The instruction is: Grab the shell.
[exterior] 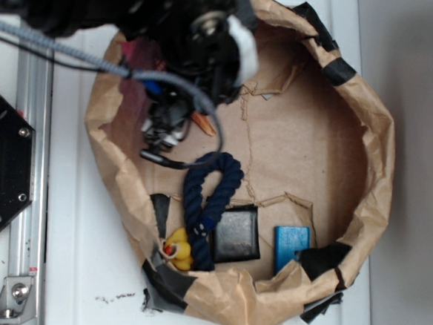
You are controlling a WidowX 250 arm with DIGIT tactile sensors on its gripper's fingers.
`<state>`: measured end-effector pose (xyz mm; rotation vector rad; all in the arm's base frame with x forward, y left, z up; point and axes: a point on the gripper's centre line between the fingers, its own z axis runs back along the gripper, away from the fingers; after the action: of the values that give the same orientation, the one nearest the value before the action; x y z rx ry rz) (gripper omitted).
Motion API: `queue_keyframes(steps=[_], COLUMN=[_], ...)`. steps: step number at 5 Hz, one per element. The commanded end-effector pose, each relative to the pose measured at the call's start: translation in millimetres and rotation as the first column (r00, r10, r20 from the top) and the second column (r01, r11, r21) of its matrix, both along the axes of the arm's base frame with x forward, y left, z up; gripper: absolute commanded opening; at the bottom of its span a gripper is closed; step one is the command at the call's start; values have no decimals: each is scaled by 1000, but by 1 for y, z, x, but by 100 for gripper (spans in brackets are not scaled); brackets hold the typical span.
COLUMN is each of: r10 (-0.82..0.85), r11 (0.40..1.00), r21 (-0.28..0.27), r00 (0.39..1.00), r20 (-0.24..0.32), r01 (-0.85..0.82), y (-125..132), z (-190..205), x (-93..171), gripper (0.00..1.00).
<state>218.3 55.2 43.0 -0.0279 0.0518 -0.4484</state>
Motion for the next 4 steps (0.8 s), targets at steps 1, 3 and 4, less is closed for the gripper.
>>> queue_keyframes(steps=[1, 3, 4], r10=[-182, -229, -141], r11=[979, 971, 987], r21=[99, 94, 95], r00=[983, 970, 986], r20=[19, 79, 89], r01=[179, 221, 132], y=[5, 8, 12], z=[-11, -25, -26], x=[0, 25, 25], gripper=[100, 100, 0])
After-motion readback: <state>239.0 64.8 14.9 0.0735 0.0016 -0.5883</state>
